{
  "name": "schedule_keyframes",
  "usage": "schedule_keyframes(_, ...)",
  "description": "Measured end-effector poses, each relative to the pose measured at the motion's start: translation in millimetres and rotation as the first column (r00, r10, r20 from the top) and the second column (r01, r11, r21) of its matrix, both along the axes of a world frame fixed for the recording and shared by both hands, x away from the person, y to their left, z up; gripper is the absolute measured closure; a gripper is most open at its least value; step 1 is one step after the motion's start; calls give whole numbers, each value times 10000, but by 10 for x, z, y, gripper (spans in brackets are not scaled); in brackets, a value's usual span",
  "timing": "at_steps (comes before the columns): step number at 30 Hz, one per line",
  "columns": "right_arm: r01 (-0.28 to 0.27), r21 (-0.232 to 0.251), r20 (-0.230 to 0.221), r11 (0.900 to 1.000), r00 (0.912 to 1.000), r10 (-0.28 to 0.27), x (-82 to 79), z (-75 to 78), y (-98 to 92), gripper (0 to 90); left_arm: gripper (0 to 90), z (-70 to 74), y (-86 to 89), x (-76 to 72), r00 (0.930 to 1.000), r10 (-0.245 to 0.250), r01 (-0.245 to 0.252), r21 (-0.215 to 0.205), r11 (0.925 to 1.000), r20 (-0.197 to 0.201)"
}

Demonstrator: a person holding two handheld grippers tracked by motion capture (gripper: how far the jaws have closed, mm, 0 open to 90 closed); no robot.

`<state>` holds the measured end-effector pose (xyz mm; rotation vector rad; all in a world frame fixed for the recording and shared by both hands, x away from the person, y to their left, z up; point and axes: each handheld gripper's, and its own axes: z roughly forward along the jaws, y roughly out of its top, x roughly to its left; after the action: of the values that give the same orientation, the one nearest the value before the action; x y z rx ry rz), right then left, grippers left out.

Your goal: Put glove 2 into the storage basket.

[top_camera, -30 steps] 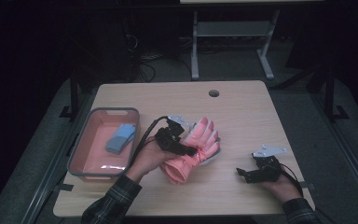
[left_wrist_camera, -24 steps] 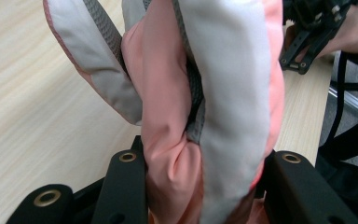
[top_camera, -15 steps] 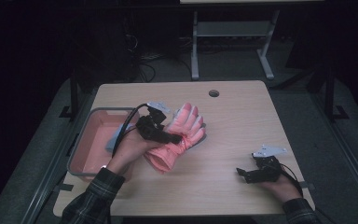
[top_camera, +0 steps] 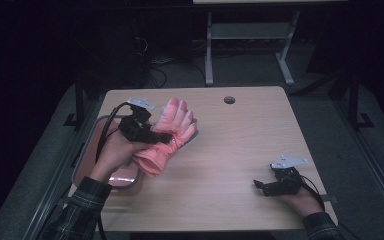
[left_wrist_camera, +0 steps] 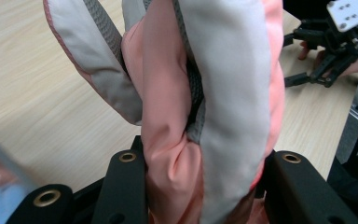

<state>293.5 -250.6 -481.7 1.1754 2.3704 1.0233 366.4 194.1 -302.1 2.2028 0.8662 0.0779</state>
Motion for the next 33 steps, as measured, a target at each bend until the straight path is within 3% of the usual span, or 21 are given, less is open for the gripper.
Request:
schedule_keyframes(7,2,6,6,10000,10000,-2,0,-1,0,98,610,61,327,-6,9977,669,-669,6,9978,97)
schedule_keyframes(14,5,17,20,10000,10000,-5,0,-2,1,98,610,77,599,1,9911,1322,-1323,70,9912,146)
schedule_keyframes(20,5,14,24,10000,10000,-5,0,-2,1,98,610,81,844,-12,9813,1913,-1917,197,9813,192)
schedule_keyframes(25,9,15,21,10000,10000,-9,0,-2,1,98,610,36,1071,-13,9686,2481,-2485,278,9682,156)
schedule_keyframes(28,14,24,12,10000,10000,-14,0,-2,2,97,610,-35,1182,4,9595,2817,-2816,457,9584,30)
schedule_keyframes(33,19,11,19,10000,10000,-19,3,-3,4,94,609,-206,1275,68,9516,3057,-3030,721,9503,-305)
